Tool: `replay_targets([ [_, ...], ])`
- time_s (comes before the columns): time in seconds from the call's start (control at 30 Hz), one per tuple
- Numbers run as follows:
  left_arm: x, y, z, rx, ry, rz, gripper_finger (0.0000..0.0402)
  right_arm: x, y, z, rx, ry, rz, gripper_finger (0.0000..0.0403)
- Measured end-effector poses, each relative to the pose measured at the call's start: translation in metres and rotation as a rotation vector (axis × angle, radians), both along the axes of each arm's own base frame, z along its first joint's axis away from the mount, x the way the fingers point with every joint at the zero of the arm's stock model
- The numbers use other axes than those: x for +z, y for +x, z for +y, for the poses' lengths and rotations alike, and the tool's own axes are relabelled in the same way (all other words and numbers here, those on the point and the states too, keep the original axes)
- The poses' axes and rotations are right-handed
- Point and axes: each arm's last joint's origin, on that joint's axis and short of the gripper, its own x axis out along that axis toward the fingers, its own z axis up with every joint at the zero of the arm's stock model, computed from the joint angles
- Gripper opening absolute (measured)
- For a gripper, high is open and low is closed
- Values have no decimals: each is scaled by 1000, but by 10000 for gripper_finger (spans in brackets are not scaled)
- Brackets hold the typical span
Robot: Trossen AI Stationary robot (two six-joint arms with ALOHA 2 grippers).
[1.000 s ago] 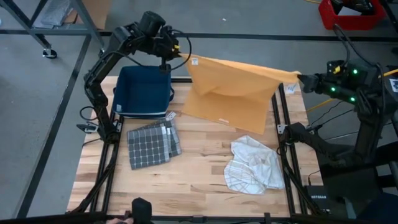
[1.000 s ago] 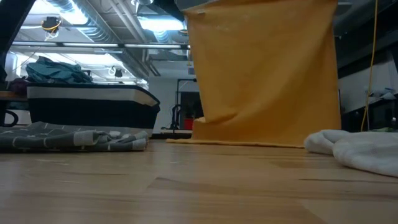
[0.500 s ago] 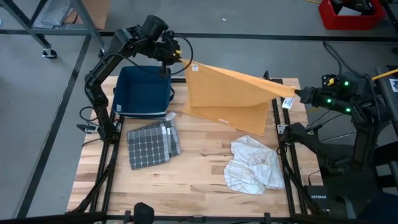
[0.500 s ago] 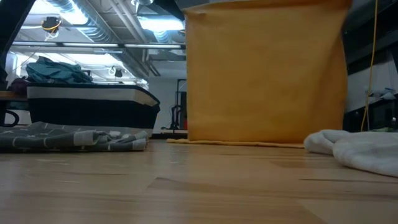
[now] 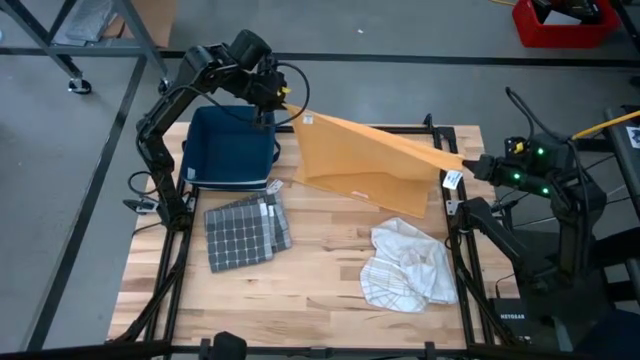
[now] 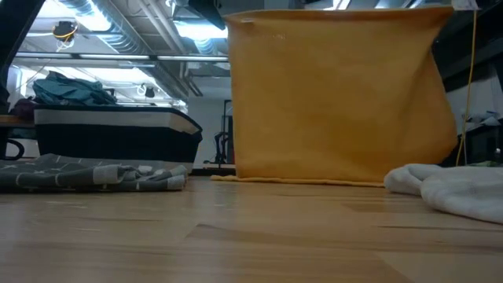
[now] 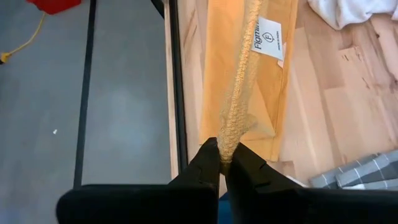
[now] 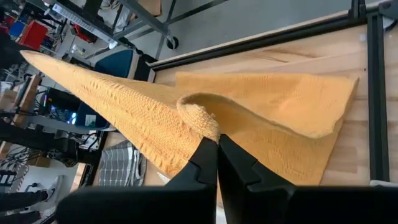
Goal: Fold towel
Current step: Fold the yellow towel
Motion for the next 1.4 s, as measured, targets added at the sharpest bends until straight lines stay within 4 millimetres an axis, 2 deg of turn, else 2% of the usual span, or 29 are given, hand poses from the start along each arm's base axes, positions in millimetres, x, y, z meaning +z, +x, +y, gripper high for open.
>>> replay_targets([
  [0.17,-1,0,-2,-1,-1,12,0,-1,3,-8,3,-69,-28,3],
  [0.37,-1,2,-4,-17,10,18,0,-2,13,-34,28,-186,-133,3],
  [0.57,-1,3,-5,-25,9,15,0,-31,24,-61,64,-139,-163,3],
  [0.7,-1,3,-5,-24,9,15,0,-50,29,-71,109,-128,-187,3],
  [0.87,-1,3,-5,-28,8,13,0,-64,29,-68,124,-130,-228,3],
  [1.17,0,3,-5,-41,21,14,0,-94,20,-45,74,-131,-307,3],
  [1.27,1,4,-4,-56,42,8,0,-104,21,-47,53,-157,-335,3],
  [1.4,4,7,-2,-57,76,-34,0,-115,25,-60,49,-212,-378,3],
])
